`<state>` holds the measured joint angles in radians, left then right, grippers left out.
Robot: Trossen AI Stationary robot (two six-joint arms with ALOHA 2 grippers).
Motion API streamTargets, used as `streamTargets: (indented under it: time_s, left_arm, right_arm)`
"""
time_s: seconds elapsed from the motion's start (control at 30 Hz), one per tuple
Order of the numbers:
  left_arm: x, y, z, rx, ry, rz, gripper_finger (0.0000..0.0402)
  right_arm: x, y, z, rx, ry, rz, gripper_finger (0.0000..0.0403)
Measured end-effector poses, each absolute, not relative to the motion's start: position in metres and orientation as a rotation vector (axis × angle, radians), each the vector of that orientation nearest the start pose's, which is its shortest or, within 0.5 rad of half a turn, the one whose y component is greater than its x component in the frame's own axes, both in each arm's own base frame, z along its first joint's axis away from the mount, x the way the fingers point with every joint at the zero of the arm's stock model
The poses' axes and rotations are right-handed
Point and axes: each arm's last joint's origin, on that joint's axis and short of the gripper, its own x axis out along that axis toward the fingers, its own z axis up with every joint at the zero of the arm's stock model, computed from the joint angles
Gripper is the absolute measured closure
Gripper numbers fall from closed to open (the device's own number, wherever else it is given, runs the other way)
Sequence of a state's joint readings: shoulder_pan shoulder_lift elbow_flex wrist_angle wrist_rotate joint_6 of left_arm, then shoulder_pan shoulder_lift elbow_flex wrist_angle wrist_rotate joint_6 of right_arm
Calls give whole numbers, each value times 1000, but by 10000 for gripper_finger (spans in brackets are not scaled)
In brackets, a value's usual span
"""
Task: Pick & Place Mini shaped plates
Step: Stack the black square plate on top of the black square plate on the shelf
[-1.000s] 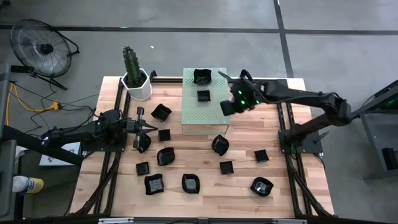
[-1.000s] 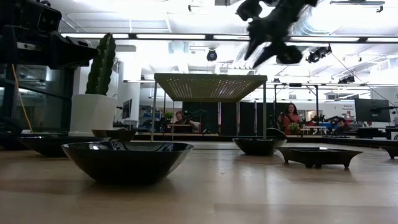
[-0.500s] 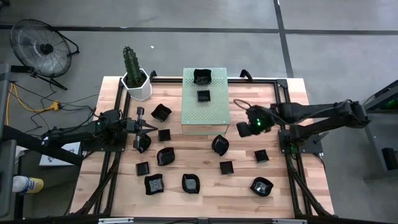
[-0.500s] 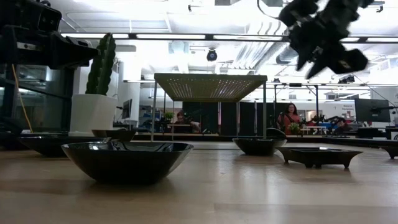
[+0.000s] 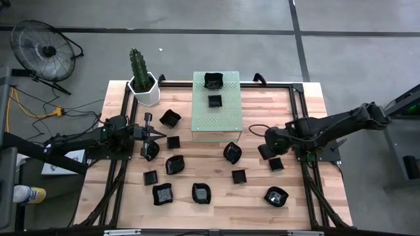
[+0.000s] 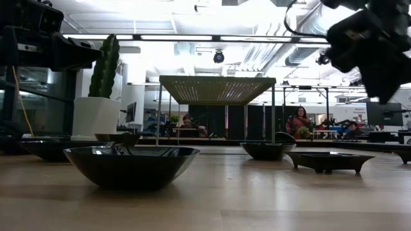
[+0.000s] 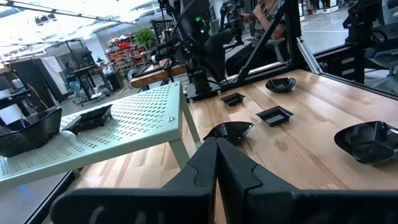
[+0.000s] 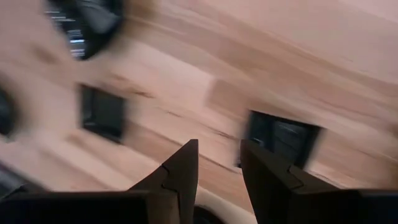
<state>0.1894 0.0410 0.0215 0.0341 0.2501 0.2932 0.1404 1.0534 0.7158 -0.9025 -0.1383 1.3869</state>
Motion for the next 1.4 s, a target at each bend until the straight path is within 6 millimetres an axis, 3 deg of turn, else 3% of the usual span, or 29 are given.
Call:
streamTargets:
  time_s: [0.3, 0.6, 0.9, 1.07, 1.4]
  left_arm:
    - [98, 11, 171, 296, -23, -59, 399]
    - [98, 11, 171, 296, -23, -58, 399]
    - [98, 11, 171, 296, -23, -58, 399]
    - [98, 11, 171, 296, -23, -59, 399]
    - [98, 11, 171, 296, -22, -58, 399]
  right_arm:
    - [155, 29, 213, 1151, 1263, -846, 289]
    - [155, 33, 209, 972, 1371, -708, 289]
    - [158, 34, 195, 1049, 1454, -962, 289]
    - [159, 35, 192, 1074, 1492, -976, 289]
    - [150, 36, 165, 1154, 1529, -981, 289]
